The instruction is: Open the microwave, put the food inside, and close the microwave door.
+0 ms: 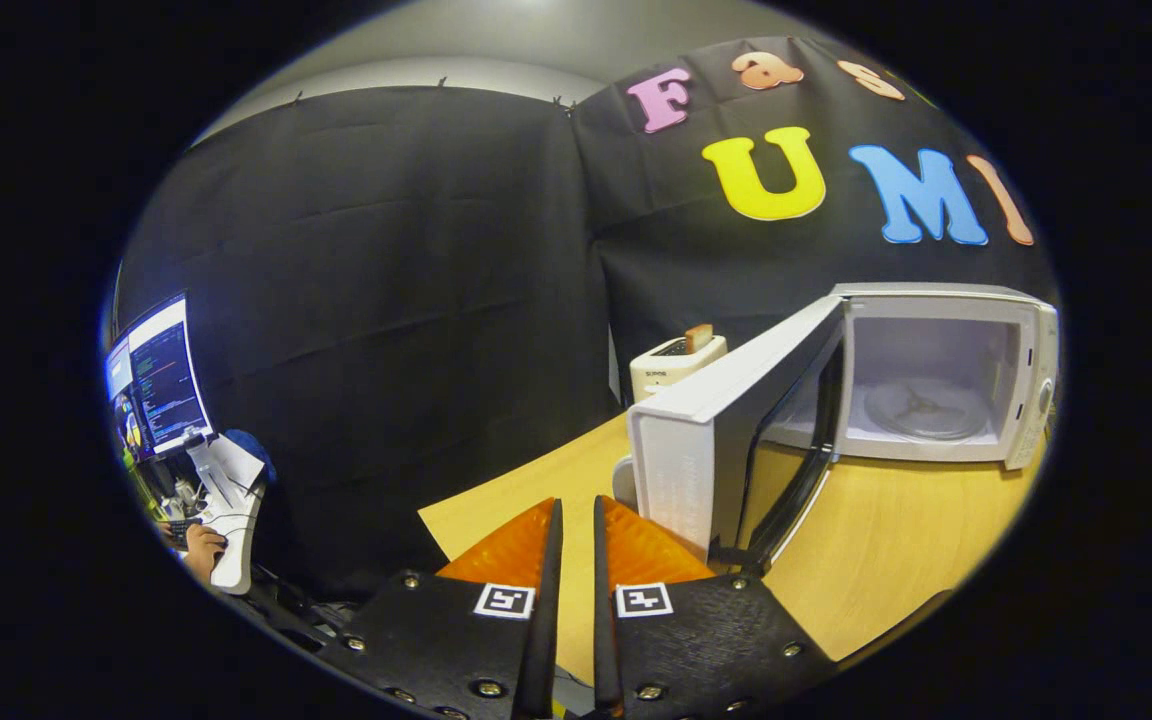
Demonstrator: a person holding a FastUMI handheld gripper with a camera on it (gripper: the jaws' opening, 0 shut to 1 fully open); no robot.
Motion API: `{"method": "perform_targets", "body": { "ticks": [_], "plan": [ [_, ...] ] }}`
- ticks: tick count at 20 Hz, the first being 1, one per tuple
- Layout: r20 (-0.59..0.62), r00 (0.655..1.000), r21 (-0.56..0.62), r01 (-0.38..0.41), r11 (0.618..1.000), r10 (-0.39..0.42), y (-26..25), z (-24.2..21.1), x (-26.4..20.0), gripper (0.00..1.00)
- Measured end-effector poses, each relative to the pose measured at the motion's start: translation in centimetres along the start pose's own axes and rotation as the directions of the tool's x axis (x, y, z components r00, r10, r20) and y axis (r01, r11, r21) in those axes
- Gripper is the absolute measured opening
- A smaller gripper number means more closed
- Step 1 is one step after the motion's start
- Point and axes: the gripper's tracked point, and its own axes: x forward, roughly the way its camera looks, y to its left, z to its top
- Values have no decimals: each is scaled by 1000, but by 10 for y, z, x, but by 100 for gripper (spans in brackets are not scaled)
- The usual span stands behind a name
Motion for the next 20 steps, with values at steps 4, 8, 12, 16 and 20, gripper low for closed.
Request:
{"method": "perform_targets", "body": {
  "ticks": [4, 8, 12, 16, 20],
  "plan": [
    [4, 998, -36, -64, 997, 64, 17, 5, 24, 18],
    [30, 994, -64, -105, 992, 107, 25, 20, 16, 21],
    [66, 984, -95, -162, 982, 168, 31, 37, -27, 66],
    [129, 975, -99, -169, 981, 181, 18, 60, -79, 86],
    [227, 970, -70, -73, 995, 87, -34, 88, -136, 86]
  ]
}}
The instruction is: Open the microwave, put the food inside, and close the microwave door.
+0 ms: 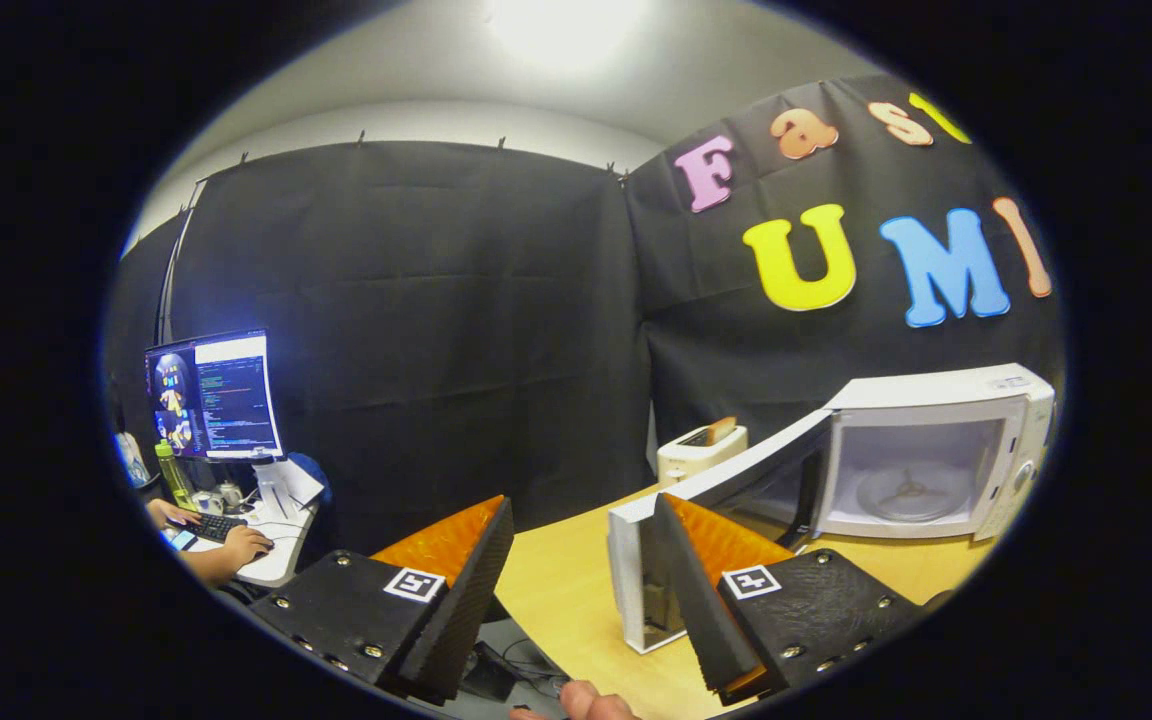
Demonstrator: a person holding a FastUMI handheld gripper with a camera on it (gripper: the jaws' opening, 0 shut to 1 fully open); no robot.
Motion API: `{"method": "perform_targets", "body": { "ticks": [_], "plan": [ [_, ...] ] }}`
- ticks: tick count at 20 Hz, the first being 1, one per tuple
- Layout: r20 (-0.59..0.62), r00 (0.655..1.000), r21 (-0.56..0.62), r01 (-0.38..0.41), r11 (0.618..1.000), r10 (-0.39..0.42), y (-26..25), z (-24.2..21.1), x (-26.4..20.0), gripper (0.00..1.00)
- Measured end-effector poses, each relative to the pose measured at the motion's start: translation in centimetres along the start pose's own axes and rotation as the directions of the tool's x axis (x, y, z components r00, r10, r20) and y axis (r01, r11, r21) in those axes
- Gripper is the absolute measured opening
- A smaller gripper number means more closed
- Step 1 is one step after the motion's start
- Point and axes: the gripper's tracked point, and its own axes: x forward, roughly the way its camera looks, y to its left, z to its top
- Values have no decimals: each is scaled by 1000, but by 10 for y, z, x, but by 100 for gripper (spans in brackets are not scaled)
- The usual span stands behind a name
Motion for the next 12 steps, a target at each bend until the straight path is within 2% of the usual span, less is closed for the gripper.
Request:
{"method": "perform_targets", "body": {
  "ticks": [2, 4, 8, 12],
  "plan": [
    [43, 992, -9, 122, 992, -122, -49, 12, -32, 86],
    [91, 966, -33, 247, 968, -243, -95, 25, -64, 86],
    [133, 888, -21, 447, 895, -440, -173, 35, -128, 86],
    [137, 798, 27, 589, 808, -587, -238, 32, -194, 86]
  ]
}}
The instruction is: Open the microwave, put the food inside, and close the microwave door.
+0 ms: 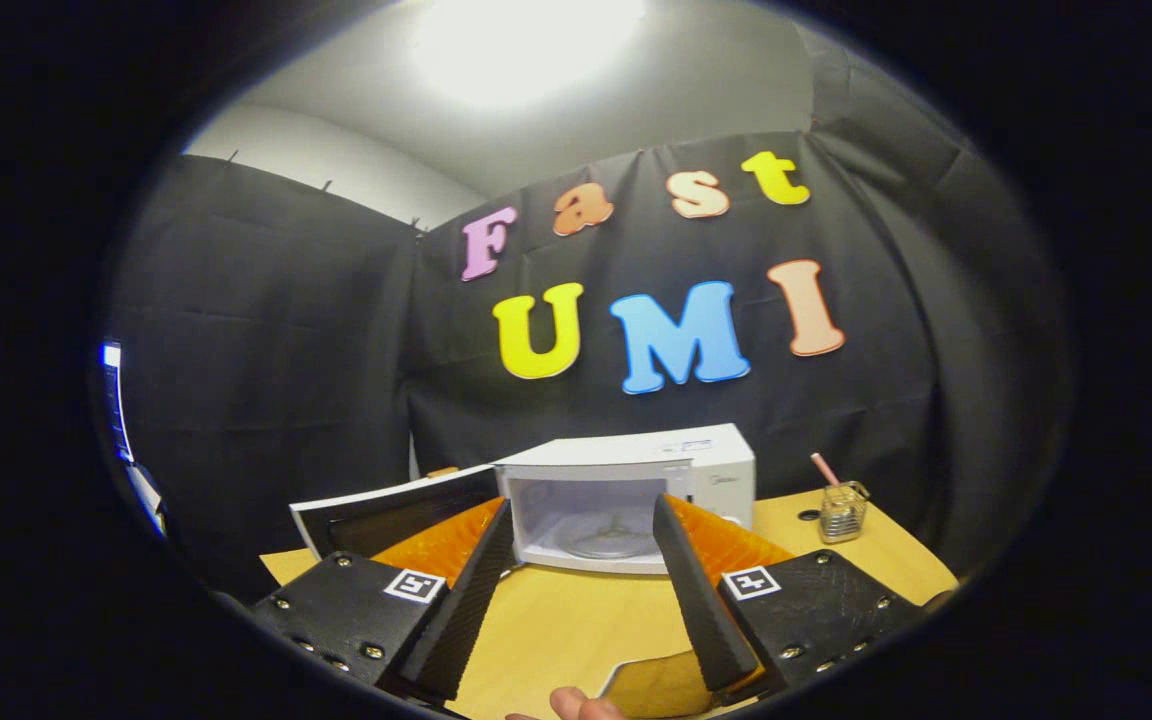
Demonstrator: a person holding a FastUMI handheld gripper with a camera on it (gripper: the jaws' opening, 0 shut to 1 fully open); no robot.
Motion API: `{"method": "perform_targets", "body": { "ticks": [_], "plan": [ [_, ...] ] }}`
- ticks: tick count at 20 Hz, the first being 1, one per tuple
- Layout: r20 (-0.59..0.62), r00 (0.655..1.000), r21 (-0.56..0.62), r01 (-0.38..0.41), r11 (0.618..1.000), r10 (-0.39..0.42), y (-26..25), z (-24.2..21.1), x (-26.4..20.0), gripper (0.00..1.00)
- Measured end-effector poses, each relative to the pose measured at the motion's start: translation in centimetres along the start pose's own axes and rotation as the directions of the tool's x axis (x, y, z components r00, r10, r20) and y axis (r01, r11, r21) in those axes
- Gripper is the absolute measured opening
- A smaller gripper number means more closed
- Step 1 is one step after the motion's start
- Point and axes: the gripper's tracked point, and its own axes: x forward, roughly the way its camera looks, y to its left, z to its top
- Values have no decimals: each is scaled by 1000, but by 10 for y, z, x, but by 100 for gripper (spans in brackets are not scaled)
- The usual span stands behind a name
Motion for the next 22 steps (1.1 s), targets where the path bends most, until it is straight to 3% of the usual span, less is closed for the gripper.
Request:
{"method": "perform_targets", "body": {
  "ticks": [4, 8, 14, 22],
  "plan": [
    [-35, 993, 21, 110, 994, -109, -62, -23, -25, 86],
    [-135, 980, 84, 155, 984, -143, -89, -71, -49, 86],
    [-279, 952, 194, 180, 964, -122, -96, -141, -64, 86],
    [-391, 921, 375, 157, 914, 2, -75, -193, -62, 84]
  ]
}}
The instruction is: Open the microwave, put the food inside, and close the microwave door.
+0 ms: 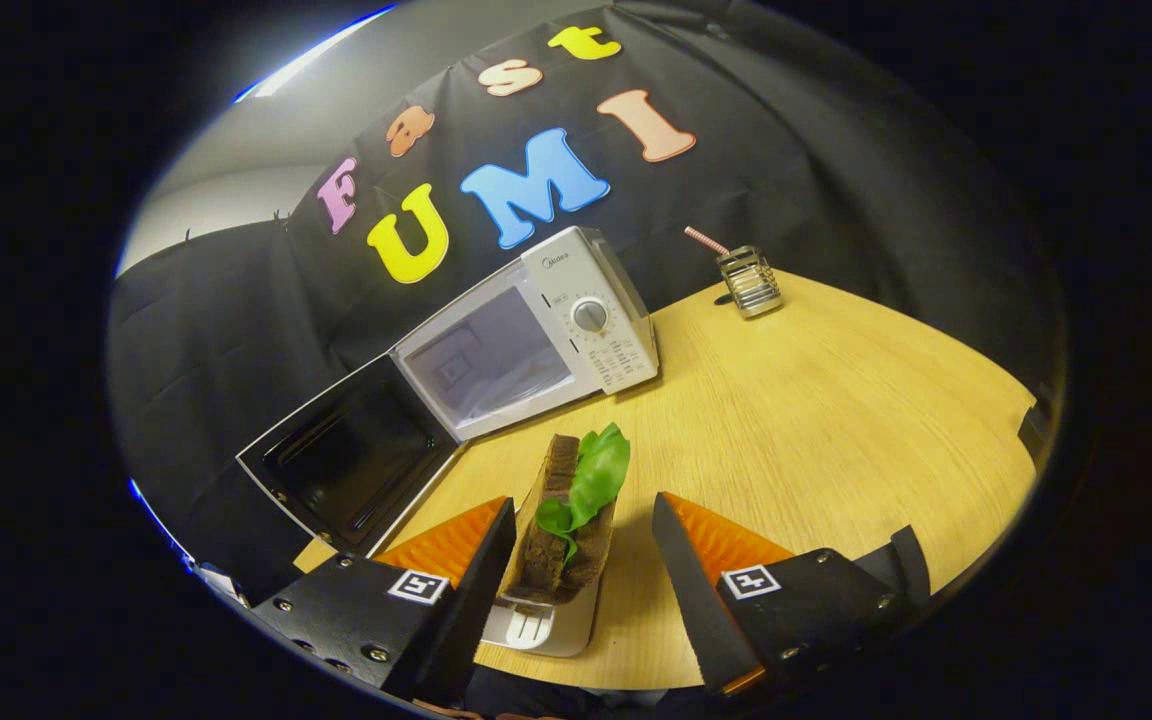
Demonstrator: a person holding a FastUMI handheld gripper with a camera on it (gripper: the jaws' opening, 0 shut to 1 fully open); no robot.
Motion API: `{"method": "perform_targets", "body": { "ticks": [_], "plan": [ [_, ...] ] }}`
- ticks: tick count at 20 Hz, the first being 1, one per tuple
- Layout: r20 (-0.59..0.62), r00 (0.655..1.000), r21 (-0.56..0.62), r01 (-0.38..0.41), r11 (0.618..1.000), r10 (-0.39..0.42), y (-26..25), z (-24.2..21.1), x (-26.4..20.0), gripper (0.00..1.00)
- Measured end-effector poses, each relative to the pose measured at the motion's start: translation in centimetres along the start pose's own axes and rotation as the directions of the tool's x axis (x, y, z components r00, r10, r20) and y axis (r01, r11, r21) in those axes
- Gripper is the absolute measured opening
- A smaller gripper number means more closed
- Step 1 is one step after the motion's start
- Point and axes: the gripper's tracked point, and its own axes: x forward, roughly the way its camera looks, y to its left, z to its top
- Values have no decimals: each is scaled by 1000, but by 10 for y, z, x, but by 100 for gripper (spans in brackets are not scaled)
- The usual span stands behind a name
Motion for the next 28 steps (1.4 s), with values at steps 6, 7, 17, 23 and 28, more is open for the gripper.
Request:
{"method": "perform_targets", "body": {
  "ticks": [6, 7, 17, 23, 28],
  "plan": [
    [-30, 996, 77, -82, 994, 85, 12, -5, 4, 48],
    [-36, 995, 94, -84, 992, 88, 12, -5, 8, 34],
    [6, 995, 104, -99, 990, 98, 26, 17, 10, 15],
    [75, 986, 78, -153, 985, 147, 55, 53, 17, 15],
    [135, 965, 35, -232, 972, 225, 101, 90, 39, 15]
  ]
}}
